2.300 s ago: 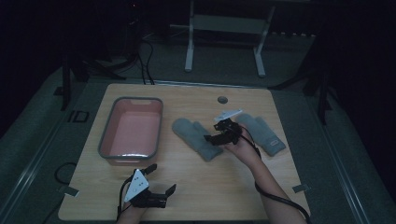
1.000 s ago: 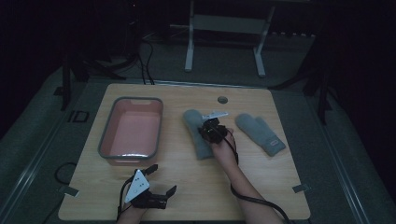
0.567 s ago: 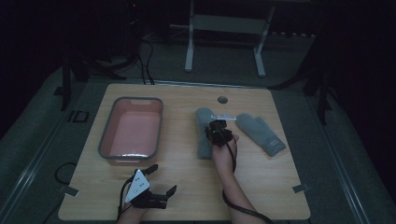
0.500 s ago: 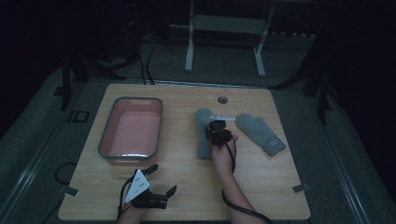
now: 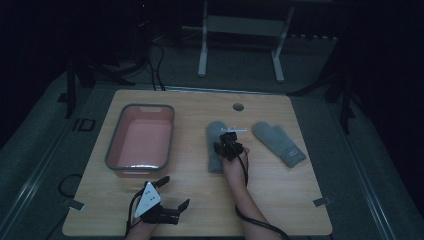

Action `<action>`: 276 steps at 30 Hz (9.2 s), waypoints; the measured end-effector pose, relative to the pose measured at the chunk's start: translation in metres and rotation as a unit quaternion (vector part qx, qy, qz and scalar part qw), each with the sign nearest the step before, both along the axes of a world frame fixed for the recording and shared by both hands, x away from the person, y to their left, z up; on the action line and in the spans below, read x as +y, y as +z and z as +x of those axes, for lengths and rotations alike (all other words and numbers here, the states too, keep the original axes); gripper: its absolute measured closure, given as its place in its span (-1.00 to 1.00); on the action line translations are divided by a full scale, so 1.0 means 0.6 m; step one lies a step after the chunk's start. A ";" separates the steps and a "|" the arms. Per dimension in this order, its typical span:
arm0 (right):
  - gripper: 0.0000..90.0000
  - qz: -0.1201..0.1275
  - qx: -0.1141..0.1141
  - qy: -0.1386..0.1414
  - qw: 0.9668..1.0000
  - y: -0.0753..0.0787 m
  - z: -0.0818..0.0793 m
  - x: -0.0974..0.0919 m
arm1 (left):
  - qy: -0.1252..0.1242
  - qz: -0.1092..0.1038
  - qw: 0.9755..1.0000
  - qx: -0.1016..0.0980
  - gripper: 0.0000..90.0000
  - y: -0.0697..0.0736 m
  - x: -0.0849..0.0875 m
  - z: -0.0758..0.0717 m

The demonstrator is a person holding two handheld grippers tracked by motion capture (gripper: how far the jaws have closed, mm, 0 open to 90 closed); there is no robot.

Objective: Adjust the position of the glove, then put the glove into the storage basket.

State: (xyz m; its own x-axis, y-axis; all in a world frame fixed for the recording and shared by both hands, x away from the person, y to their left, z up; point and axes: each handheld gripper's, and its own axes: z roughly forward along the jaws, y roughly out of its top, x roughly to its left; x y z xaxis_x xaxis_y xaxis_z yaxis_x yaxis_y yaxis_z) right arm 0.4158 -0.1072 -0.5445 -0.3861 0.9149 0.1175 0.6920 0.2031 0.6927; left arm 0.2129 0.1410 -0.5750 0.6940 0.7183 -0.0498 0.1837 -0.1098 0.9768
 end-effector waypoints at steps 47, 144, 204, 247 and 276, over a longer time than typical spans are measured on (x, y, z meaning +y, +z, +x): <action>0.81 -0.066 -0.017 -0.007 0.998 0.023 0.035 -0.356 | 0.002 -0.007 1.000 0.004 -0.99 0.000 0.002 0.000; 0.86 0.037 -0.090 -0.042 0.994 0.161 -0.062 -0.157 | -0.002 -0.005 1.000 0.003 -0.99 0.000 0.001 -0.001; -0.66 0.016 -0.100 0.133 0.986 0.091 -0.072 -0.130 | -0.032 0.046 0.998 0.035 -0.99 0.006 -0.034 0.007; -0.70 0.005 -0.036 0.147 0.988 0.054 0.003 -0.104 | 0.005 0.069 0.981 0.182 -0.71 0.098 -0.147 0.281; 0.62 0.046 0.058 0.172 0.982 -0.002 0.020 -0.101 | -0.039 0.044 0.944 0.325 0.18 0.026 -0.168 0.353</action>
State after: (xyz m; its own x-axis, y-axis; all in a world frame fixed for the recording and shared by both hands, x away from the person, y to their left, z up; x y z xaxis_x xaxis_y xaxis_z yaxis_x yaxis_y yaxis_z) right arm 0.4278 -0.1676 -0.5455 -0.6500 0.7159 0.2550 0.6686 0.3792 0.6397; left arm 0.4250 0.0399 -0.5592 0.5885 0.6870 -0.4262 0.7295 -0.2239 0.6463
